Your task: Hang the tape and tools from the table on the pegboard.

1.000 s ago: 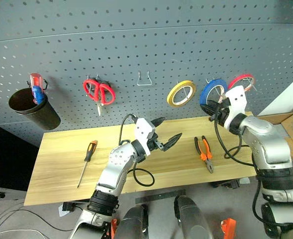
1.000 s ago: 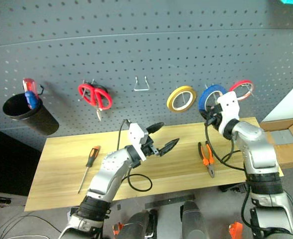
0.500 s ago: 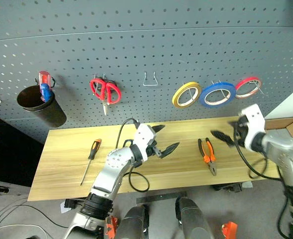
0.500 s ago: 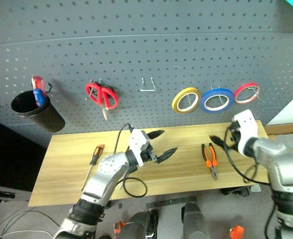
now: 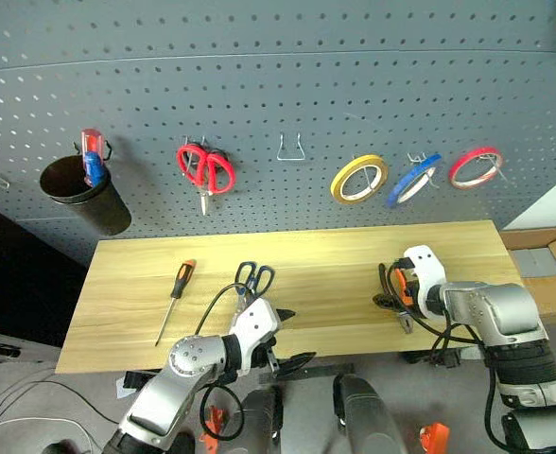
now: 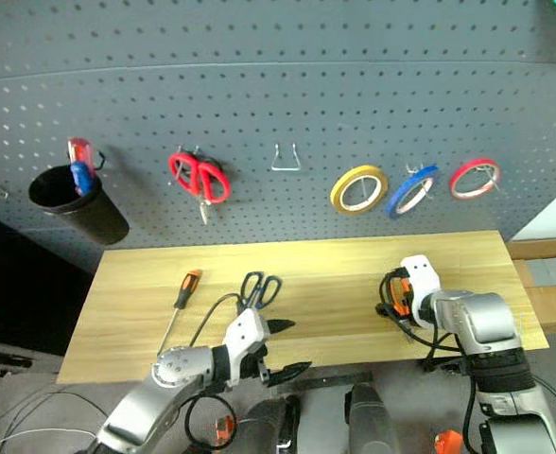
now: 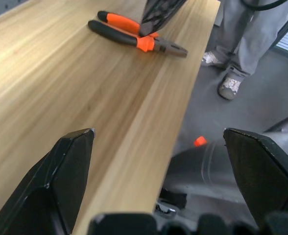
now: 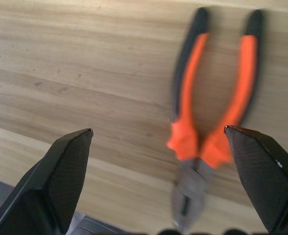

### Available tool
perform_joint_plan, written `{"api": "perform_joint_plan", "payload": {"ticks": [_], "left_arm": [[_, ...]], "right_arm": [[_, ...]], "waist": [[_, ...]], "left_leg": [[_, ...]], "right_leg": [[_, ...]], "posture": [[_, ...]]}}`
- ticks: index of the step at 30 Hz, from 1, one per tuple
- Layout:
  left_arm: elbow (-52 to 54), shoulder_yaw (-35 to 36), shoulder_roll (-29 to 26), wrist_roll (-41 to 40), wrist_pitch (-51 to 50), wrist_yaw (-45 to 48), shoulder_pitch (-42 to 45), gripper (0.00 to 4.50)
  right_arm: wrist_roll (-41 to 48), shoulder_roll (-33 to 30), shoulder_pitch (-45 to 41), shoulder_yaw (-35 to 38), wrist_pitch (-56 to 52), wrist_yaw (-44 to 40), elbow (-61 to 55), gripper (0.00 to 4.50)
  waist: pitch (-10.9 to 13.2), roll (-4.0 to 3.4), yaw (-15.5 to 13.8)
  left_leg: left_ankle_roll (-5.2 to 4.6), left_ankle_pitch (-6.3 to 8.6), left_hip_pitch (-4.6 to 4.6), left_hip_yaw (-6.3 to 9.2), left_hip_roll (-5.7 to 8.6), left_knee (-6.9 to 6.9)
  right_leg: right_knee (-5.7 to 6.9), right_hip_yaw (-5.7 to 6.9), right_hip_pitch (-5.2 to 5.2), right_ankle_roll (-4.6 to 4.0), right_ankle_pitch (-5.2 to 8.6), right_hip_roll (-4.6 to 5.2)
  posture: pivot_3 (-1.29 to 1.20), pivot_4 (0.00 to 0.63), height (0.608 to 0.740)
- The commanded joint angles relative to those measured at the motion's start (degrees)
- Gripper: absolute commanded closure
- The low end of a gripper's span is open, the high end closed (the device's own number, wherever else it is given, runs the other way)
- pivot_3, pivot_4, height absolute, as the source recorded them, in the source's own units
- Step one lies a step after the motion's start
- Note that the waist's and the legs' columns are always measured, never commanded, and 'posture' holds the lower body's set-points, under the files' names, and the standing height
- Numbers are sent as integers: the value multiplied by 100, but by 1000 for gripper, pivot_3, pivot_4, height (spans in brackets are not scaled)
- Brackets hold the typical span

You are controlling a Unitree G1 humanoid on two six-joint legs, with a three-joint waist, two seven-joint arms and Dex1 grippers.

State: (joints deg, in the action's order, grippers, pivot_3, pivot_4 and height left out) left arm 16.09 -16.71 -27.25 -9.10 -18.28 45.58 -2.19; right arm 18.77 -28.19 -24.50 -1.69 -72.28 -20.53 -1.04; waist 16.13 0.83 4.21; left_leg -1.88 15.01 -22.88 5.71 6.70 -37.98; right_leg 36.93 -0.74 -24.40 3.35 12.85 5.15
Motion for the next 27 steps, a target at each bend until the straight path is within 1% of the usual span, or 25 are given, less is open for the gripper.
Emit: {"api": "perform_joint_plan", "payload": {"ticks": [1, 3, 7, 9, 15, 17, 18, 20, 24, 26, 27], "left_arm": [[516, 41, -17, -79, -134, -139, -252, 0], [605, 32, -31, -86, -186, -162, -301, 0], [603, 56, -8, -110, -280, -175, -207, 0], [612, 55, -9, -115, -306, -174, -185, 0], [635, 87, -23, -140, -366, -170, -94, 0], [682, 105, -19, -162, -398, -179, -84, 0], [709, 115, -20, -173, -416, -183, -78, 0], [738, 167, -17, -204, -442, -205, -31, 0], [745, 358, 31, -393, -471, -257, 48, 0], [719, 558, 149, -550, -428, -354, 117, 0], [696, 766, 324, -624, -274, -544, 160, 0]], "right_arm": [[-351, 82, -145, 173, 78, 459, 241, 40], [-379, 152, -151, 246, -5, 554, 231, 40], [-444, 159, -121, 52, -214, 590, -19, 40], [-455, 243, -114, 75, -268, 634, -2, 40], [-667, 515, -96, 53, -111, 894, 474, 40], [-755, 551, -97, 29, -82, 950, 665, 40], [-811, 611, -98, 118, -122, 1065, 699, 204], [-732, 584, -88, 105, -272, 945, 594, 635], [-785, 374, -60, 27, -393, 866, 393, 1949], [-696, 91, -56, -89, -463, 617, 124, 2627], [-474, -183, -37, -148, -509, 251, -224, 2673]], "waist": [[38, 9, -32], [61, 8, -80], [91, 4, -101], [99, 5, -101], [146, 7, -103], [159, 21, -104], [163, 28, -108], [168, 35, -114], [173, 40, -121], [176, 35, -124], [178, 32, -126]], "left_leg": [[0, 0, 0, 0, 0, 0], [1, 0, -4, -1, 0, 0], [2, 1, -6, 2, -3, 4], [2, 1, -7, 1, -3, 5], [3, 2, -7, 2, -4, 7], [3, 2, -7, 2, -4, 7], [3, 2, -7, 2, -4, 6], [4, 2, -6, 4, -4, 6], [7, 4, -7, 13, -5, 8], [9, 4, -9, 13, -5, 8], [10, 4, -13, 12, -5, 9]], "right_leg": [[-1, 0, -1, 0, 0, 0], [0, -2, -5, 0, 0, 0], [1, 4, -9, -5, 3, 0], [0, 4, -10, -5, 4, 0], [-1, 6, -12, -5, 4, -2], [-2, 5, -12, -5, 4, -2], [-2, 6, -11, -5, 4, -2], [-3, 8, -11, -5, 4, -2], [-4, 17, -11, -5, 4, -3], [-5, 18, -12, -6, 5, -3], [-6, 16, -16, -6, 5, -3]], "posture": [[-75, 356, 740], [-74, 357, 740], [-75, 366, 740], [-73, 367, 740], [-66, 371, 740], [-60, 369, 740], [-60, 367, 740], [-60, 367, 740], [-68, 364, 740], [-78, 351, 740], [-85, 343, 740]]}}
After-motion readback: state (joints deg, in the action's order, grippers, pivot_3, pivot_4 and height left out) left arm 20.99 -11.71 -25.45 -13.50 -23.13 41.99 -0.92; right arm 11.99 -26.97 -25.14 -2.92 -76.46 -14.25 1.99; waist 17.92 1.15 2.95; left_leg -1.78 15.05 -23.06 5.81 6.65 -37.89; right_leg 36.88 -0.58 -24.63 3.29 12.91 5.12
